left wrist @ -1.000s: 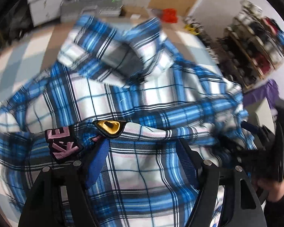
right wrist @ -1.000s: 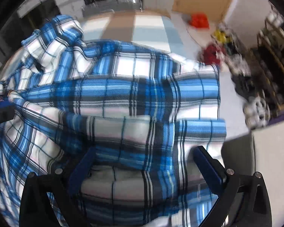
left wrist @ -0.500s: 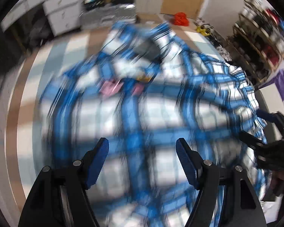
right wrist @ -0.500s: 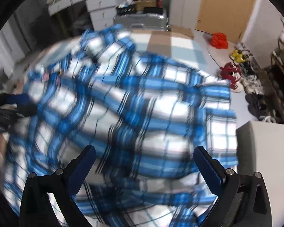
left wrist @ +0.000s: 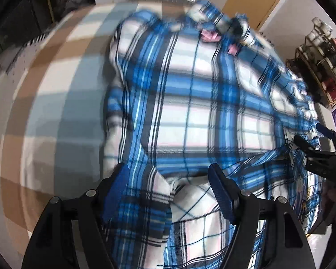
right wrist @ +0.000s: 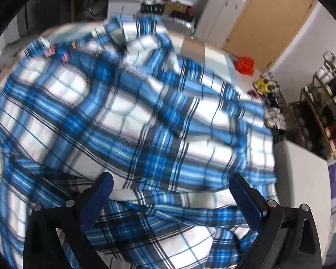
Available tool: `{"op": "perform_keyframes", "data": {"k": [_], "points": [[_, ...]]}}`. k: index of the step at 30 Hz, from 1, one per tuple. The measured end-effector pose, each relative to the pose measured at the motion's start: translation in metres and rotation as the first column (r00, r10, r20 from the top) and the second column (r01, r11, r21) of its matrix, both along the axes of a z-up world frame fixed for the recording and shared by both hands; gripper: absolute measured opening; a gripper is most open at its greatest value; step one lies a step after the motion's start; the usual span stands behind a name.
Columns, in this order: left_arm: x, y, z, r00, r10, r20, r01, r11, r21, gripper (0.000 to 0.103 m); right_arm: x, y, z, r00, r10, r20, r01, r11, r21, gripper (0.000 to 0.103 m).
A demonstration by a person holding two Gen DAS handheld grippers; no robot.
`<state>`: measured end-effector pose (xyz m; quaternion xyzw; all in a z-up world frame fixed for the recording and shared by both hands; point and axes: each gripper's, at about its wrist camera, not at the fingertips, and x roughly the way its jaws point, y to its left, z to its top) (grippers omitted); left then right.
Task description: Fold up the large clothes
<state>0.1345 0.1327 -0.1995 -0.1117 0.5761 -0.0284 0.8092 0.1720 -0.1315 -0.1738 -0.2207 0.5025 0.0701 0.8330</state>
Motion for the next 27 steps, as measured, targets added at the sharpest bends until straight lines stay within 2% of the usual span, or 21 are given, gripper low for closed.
{"op": "perform_keyframes", "data": {"k": [2,4,5,7,10,13,15,16,17,19,20,21,23,24,27], "points": [[0.001,-0.013,-0.004,0.998,-0.065,-0.009,0.065,0.995,0.07,0.074,-0.003,-0.003,-0.005,0.999,-0.015,0.038,0.014,1.0,0.025,0.103],[0.007,-0.021,-0.001,0.992,-0.123,-0.027,0.125,0.987,0.105,0.074,0.003,-0.005,-0.002,0.999,-0.038,-0.037,0.04,0.998,0.041,0.103],[0.011,-0.023,0.007,0.989,-0.144,-0.015,0.145,0.985,0.094,0.074,0.006,-0.006,0.004,0.998,-0.041,-0.056,0.045,0.997,0.068,0.103],[0.028,-0.023,0.029,0.987,-0.156,0.031,0.153,0.986,0.073,0.074,0.003,-0.006,0.032,0.998,-0.036,-0.046,0.042,0.989,0.144,0.103],[0.065,-0.02,0.06,0.989,-0.131,0.075,0.125,0.988,0.087,0.074,0.02,-0.008,0.085,0.999,-0.048,-0.022,0.052,0.974,0.22,0.103],[0.127,-0.018,0.079,0.988,-0.116,0.102,0.11,0.992,0.055,0.074,0.066,-0.008,0.117,0.996,-0.072,-0.044,0.081,0.952,0.294,0.103],[0.149,-0.01,0.076,0.993,-0.091,0.077,0.087,0.995,0.044,0.074,0.104,-0.003,0.124,0.991,-0.123,-0.059,0.135,0.943,0.304,0.103],[0.178,-0.006,0.071,0.997,-0.057,0.052,0.058,0.998,-0.002,0.074,0.128,-0.001,0.127,0.984,-0.15,-0.097,0.174,0.93,0.323,0.103],[0.188,0.003,0.066,0.999,-0.018,0.036,0.019,0.999,-0.046,0.074,0.149,0.005,0.123,0.978,-0.163,-0.128,0.198,0.918,0.343,0.103],[0.182,0.016,0.058,0.997,0.077,-0.002,-0.076,0.988,-0.131,0.074,0.189,0.009,0.108,0.967,-0.174,-0.185,0.233,0.899,0.372,0.103],[0.202,0.021,0.048,0.992,0.118,-0.04,-0.123,0.974,-0.191,0.074,0.209,0.016,0.099,0.958,-0.181,-0.224,0.256,0.893,0.371,0.103],[0.195,0.016,0.048,0.988,0.143,-0.064,-0.154,0.961,-0.229,0.074,0.226,0.021,0.086,0.95,-0.189,-0.248,0.273,0.889,0.367,0.103],[0.215,0.022,0.03,0.974,0.192,-0.122,-0.223,0.91,-0.351,0.074,0.249,0.029,0.065,0.938,-0.193,-0.286,0.292,0.885,0.362,0.103],[0.223,0.022,0.026,0.969,0.216,-0.121,-0.246,0.899,-0.362,0.074,0.265,0.037,0.052,0.931,-0.193,-0.309,0.299,0.89,0.345,0.103],[0.239,0.015,0.038,0.971,0.221,-0.096,-0.241,0.904,-0.354,0.074,0.291,0.063,0.029,0.923,-0.162,-0.349,0.265,0.926,0.27,0.103]]}}
